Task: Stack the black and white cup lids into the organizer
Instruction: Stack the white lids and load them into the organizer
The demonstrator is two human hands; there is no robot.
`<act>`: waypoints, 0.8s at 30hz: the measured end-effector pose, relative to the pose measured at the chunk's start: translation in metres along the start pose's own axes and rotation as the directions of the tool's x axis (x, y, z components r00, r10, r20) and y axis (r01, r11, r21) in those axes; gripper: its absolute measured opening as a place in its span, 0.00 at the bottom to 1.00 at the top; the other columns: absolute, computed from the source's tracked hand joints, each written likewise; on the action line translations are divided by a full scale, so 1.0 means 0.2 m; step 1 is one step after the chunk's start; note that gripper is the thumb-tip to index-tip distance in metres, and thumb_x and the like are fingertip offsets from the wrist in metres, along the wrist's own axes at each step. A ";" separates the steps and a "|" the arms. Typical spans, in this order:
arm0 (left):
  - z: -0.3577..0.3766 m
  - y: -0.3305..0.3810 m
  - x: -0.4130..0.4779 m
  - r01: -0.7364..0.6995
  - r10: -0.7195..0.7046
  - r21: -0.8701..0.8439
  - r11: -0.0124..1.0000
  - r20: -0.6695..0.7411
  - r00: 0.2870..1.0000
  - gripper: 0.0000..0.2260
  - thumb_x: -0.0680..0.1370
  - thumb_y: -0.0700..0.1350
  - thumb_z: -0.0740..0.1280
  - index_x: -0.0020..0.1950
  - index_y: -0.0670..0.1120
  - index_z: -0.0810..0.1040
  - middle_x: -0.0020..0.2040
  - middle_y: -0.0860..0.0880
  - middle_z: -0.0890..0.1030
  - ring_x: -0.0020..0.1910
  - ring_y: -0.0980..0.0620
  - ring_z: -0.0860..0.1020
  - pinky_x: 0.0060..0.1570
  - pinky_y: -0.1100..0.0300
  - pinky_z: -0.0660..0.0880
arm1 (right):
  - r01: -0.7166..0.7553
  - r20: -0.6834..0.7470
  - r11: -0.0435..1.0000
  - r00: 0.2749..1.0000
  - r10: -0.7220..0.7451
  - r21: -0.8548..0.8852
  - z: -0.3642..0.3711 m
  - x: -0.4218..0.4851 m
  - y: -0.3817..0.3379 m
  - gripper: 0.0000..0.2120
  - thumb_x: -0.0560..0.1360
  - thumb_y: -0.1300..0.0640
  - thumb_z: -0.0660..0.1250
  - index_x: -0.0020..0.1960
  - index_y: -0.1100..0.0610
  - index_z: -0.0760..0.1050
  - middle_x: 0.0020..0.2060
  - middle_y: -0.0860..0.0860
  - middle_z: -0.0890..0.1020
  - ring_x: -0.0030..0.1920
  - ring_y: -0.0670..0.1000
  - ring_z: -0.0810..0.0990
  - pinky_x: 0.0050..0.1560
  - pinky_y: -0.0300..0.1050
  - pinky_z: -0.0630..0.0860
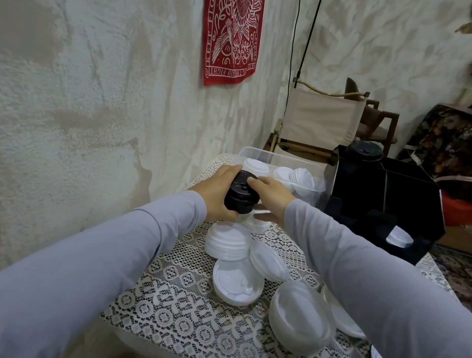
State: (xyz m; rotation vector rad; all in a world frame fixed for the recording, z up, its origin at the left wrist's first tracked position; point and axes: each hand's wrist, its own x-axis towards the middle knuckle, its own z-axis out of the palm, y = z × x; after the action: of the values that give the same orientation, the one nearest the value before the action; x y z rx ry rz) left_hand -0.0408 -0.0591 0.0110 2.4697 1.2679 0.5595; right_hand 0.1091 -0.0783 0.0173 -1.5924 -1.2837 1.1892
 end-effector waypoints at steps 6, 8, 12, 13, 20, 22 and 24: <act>0.03 0.04 0.02 0.020 -0.023 0.054 0.998 0.049 0.999 0.46 0.68 0.44 0.74 0.77 0.45 0.47 0.75 0.47 0.53 0.69 0.46 0.65 0.65 0.53 0.67 | 0.003 0.003 0.975 1.000 -0.003 0.222 0.00 -0.01 0.02 0.07 0.80 0.56 0.60 0.51 0.59 0.73 0.46 0.59 0.79 0.51 0.61 0.79 0.49 0.54 0.79; 0.03 0.06 0.03 0.035 -0.042 0.101 0.994 0.063 0.997 0.46 0.69 0.45 0.73 0.77 0.46 0.45 0.74 0.47 0.53 0.67 0.46 0.67 0.63 0.54 0.69 | 0.006 0.002 0.975 1.000 -0.006 0.224 0.00 -0.01 0.02 0.09 0.81 0.58 0.59 0.56 0.62 0.73 0.50 0.61 0.79 0.54 0.62 0.78 0.51 0.56 0.79; 0.04 0.11 0.05 0.056 -0.076 0.222 0.974 0.086 0.993 0.46 0.70 0.47 0.72 0.77 0.47 0.43 0.74 0.48 0.53 0.63 0.44 0.71 0.59 0.54 0.71 | 0.024 -0.037 0.987 0.999 -0.019 0.157 -0.01 -0.02 0.03 0.12 0.81 0.58 0.59 0.60 0.64 0.72 0.57 0.64 0.78 0.57 0.63 0.78 0.55 0.59 0.77; 0.04 0.12 0.06 0.059 -0.084 0.252 0.966 0.089 0.993 0.47 0.70 0.48 0.72 0.77 0.47 0.43 0.74 0.48 0.53 0.62 0.44 0.72 0.59 0.53 0.71 | 0.032 -0.050 0.990 0.998 -0.025 0.137 -0.01 -0.02 0.03 0.12 0.80 0.58 0.59 0.60 0.64 0.73 0.57 0.64 0.78 0.56 0.63 0.78 0.55 0.60 0.77; 0.07 0.20 0.09 0.039 -0.084 0.387 0.921 0.102 0.991 0.47 0.70 0.49 0.72 0.77 0.47 0.42 0.72 0.45 0.58 0.59 0.41 0.73 0.57 0.49 0.73 | 0.034 -0.058 0.996 0.998 -0.029 0.084 -0.07 -0.05 0.06 0.10 0.80 0.55 0.60 0.58 0.59 0.73 0.56 0.61 0.79 0.55 0.60 0.79 0.51 0.55 0.79; 0.07 0.21 0.09 0.029 -0.075 0.385 0.922 0.105 0.992 0.47 0.70 0.49 0.72 0.77 0.47 0.42 0.71 0.45 0.58 0.59 0.41 0.73 0.57 0.50 0.73 | 0.050 -0.043 0.999 0.998 -0.051 -0.008 -0.10 -0.07 0.06 0.12 0.80 0.54 0.59 0.61 0.57 0.72 0.56 0.57 0.79 0.53 0.57 0.79 0.48 0.51 0.79; 0.08 0.22 0.09 0.027 -0.074 0.384 0.923 0.110 0.991 0.48 0.70 0.49 0.73 0.77 0.47 0.42 0.71 0.44 0.58 0.60 0.41 0.73 0.57 0.50 0.73 | 0.095 -0.036 0.985 0.994 -0.101 -0.143 -0.14 -0.08 0.06 0.15 0.80 0.55 0.60 0.66 0.56 0.69 0.56 0.54 0.77 0.53 0.53 0.76 0.49 0.48 0.77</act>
State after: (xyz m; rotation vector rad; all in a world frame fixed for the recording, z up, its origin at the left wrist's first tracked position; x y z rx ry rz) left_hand 0.0073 -0.0696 0.0209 2.7183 1.5045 0.1500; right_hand 0.1375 -0.0975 0.0167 -1.6257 -1.4286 1.0176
